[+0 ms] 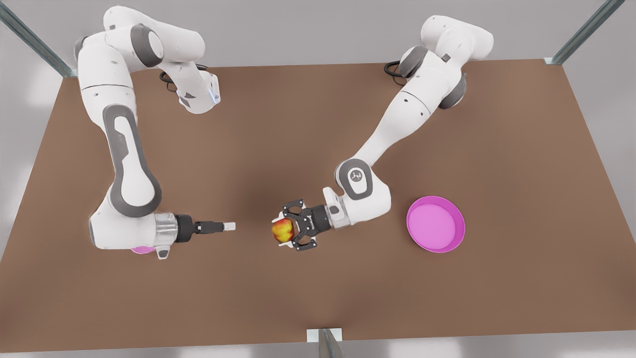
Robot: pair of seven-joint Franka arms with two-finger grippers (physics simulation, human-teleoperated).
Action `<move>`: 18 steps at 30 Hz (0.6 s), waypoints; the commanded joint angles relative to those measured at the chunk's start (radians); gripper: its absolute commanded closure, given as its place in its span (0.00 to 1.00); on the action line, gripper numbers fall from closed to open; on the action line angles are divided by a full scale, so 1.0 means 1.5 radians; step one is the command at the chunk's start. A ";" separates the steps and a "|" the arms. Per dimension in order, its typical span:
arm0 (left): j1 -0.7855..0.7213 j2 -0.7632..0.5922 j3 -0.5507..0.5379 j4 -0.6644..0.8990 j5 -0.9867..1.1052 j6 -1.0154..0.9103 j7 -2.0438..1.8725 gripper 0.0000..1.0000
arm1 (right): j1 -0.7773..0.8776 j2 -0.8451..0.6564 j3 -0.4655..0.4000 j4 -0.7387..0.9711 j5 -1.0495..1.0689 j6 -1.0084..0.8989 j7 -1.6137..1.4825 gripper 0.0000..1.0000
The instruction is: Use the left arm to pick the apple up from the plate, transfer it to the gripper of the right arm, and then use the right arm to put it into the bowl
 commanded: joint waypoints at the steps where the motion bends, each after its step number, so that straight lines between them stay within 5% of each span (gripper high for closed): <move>1: -0.015 0.015 -0.001 0.022 -0.002 0.067 0.477 0.35 | 0.006 0.040 0.004 0.002 0.154 0.065 -0.274 0.00; 10: -0.026 0.029 -0.010 0.034 -0.003 0.072 0.477 0.35 | 0.017 0.137 -0.019 0.056 0.298 -0.161 -0.384 0.00; 18: -0.030 0.042 -0.020 0.035 -0.003 0.081 0.477 0.35 | 0.035 0.189 0.023 0.134 0.297 -0.162 -0.370 0.00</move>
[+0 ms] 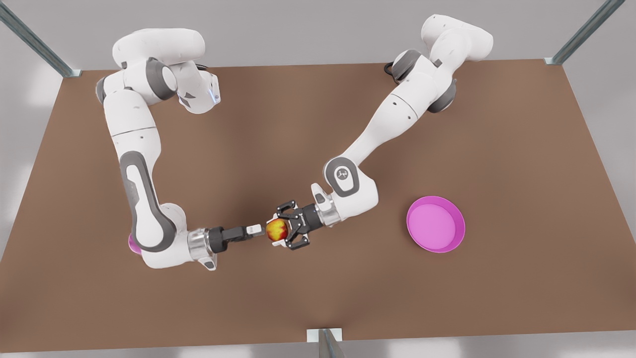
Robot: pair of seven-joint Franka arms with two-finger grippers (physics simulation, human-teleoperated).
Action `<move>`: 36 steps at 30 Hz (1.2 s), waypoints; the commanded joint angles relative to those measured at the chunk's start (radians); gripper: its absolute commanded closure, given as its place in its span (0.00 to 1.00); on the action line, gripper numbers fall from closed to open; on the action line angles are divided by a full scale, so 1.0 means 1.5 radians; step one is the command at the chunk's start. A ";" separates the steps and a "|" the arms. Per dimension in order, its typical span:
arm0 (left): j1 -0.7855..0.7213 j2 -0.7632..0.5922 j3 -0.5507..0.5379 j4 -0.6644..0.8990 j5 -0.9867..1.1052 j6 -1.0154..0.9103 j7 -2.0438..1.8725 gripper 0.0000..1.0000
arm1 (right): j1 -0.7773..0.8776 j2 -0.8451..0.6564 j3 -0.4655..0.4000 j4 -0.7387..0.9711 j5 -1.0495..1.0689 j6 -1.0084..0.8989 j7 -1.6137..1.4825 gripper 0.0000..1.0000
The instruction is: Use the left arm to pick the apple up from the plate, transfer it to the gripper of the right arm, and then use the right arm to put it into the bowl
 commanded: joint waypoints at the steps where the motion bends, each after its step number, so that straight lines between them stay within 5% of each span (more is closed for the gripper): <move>1: -0.001 -0.001 -0.002 0.001 0.003 0.003 0.169 0.35 | 0.006 0.023 0.003 0.020 0.001 -0.030 -0.133 0.00; 29: -0.006 -0.001 -0.002 0.000 0.003 0.009 0.168 0.35 | 0.044 0.067 0.043 0.085 0.036 0.025 -0.112 0.00; 33: -0.007 -0.001 -0.001 0.000 0.003 0.009 0.168 0.35 | 0.044 0.067 0.043 0.086 0.036 0.026 -0.112 0.20; 36: -0.006 -0.001 0.000 0.000 0.003 0.007 0.168 0.35 | 0.044 0.067 0.043 0.085 0.036 0.026 -0.112 0.23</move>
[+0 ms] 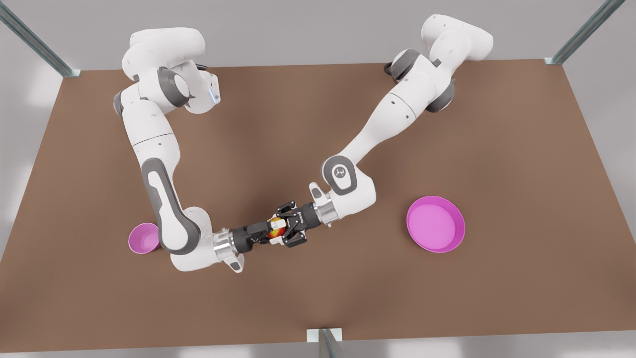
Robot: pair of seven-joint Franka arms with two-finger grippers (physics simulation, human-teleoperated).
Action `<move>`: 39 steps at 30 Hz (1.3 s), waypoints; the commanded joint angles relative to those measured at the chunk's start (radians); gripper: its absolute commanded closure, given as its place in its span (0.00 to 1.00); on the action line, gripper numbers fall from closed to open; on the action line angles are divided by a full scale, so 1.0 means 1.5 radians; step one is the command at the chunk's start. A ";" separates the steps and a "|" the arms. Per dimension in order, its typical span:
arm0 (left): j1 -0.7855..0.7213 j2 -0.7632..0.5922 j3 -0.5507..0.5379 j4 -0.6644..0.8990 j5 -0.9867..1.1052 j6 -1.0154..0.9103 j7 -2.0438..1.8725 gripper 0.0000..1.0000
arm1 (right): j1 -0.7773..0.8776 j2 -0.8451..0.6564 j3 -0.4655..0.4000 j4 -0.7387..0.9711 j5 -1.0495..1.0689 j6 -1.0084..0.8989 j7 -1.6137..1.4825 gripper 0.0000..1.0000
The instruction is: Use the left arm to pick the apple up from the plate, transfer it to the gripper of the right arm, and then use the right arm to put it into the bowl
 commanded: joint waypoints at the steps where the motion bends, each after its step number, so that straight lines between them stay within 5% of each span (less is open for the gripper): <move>1: 0.000 -0.001 0.001 0.000 0.003 -0.005 0.009 0.35 | 0.000 -0.001 0.001 0.001 0.001 0.010 -0.014 0.23; 11: 0.002 -0.001 0.004 0.000 0.004 -0.005 0.009 0.35 | -0.001 -0.001 -0.001 0.000 -0.002 0.009 -0.014 0.27; 13: 0.002 -0.001 0.003 -0.001 0.004 -0.005 0.008 0.17 | -0.001 -0.001 -0.002 0.000 -0.003 0.009 -0.014 0.30; 18: 0.004 -0.001 0.004 -0.002 0.003 -0.006 0.007 0.03 | -0.001 -0.001 -0.002 0.000 -0.003 0.009 -0.014 0.30; 26: 0.017 -0.002 0.004 -0.004 0.004 -0.010 0.006 0.01 | -0.019 -0.021 -0.011 -0.019 -0.024 0.002 -0.015 0.30; 29: 0.094 -0.027 0.005 -0.075 0.024 -0.067 0.002 0.01 | -0.028 -0.022 -0.011 -0.019 -0.026 0.002 -0.015 0.30; 30: 0.182 -0.097 0.005 -0.223 0.025 -0.156 -0.056 0.00 | -0.037 -0.022 -0.010 -0.019 -0.026 0.003 -0.015 0.30; 31: 0.237 -0.126 0.009 -0.298 0.087 -0.191 -0.172 0.00 | -0.039 -0.029 -0.011 -0.024 -0.027 0.003 -0.015 0.30; 33: 0.338 -0.154 0.016 -0.318 0.551 -0.264 -0.604 0.00 | -0.061 -0.072 -0.015 -0.075 -0.061 0.002 -0.016 0.30; 35: 0.419 -0.250 0.017 -0.295 0.915 -0.519 -1.032 0.00 | -0.063 -0.126 -0.053 -0.137 -0.095 -0.001 -0.025 0.30; 37: 0.437 -0.317 0.016 -0.249 1.108 -0.735 -1.247 0.00 | -0.062 -0.175 -0.115 -0.190 -0.150 -0.025 -0.053 0.30; 39: 0.446 -0.381 0.061 -0.248 1.113 -0.750 -1.375 0.00 | -0.062 -0.202 -0.162 -0.205 -0.215 -0.035 -0.069 0.30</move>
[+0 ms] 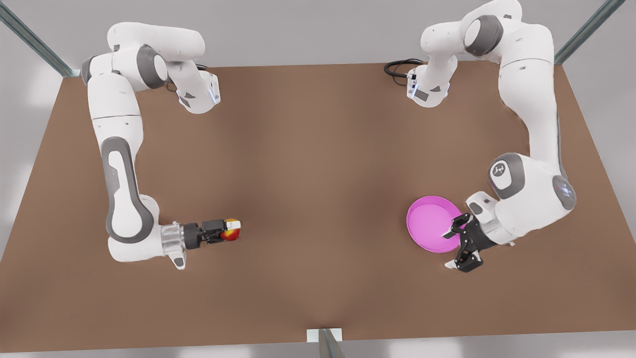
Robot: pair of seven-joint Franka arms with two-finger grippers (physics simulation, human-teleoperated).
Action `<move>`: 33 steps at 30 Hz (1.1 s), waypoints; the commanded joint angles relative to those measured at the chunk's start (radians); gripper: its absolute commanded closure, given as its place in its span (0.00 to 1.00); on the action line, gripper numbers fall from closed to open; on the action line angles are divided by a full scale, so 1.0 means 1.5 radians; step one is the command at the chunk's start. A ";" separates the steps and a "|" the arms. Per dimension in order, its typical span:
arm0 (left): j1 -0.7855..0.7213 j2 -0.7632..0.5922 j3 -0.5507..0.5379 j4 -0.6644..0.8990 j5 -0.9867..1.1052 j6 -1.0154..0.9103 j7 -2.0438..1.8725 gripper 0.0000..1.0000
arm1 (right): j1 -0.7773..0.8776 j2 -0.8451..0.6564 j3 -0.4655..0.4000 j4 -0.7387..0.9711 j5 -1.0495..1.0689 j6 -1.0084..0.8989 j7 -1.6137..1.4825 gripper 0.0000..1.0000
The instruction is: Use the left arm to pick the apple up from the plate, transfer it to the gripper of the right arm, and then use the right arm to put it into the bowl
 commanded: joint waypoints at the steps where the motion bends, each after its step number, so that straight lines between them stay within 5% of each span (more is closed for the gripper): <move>1: 0.006 -0.044 0.034 0.004 0.188 -0.261 -1.006 0.00 | 0.000 -0.014 -0.042 -0.011 -0.095 -0.037 -0.077 0.30; 5: 0.004 -0.167 0.063 -0.011 0.149 -0.285 -1.196 0.00 | -0.016 -0.018 -0.093 -0.010 -0.217 -0.046 -0.171 0.30; 7: -0.103 -0.312 0.223 -0.185 0.062 -0.225 -1.156 0.00 | -0.030 -0.021 -0.103 -0.006 -0.295 -0.044 -0.206 0.30; 11: -0.101 -0.228 0.225 -0.103 0.065 -0.226 -1.153 0.00 | -0.041 -0.030 -0.127 0.010 -0.409 -0.038 -0.262 0.30; 18: -0.105 -0.218 0.224 -0.103 0.063 -0.225 -1.154 0.00 | -0.064 -0.028 -0.141 0.015 -0.557 0.074 -0.314 0.30; 32: -0.100 -0.216 0.225 -0.105 0.062 -0.226 -1.151 0.00 | -0.067 0.046 -0.168 0.040 -0.563 0.126 -0.378 0.29; 33: -0.100 -0.216 0.225 -0.105 0.062 -0.226 -1.151 0.00 | -0.067 0.046 -0.168 0.039 -0.563 0.125 -0.378 0.00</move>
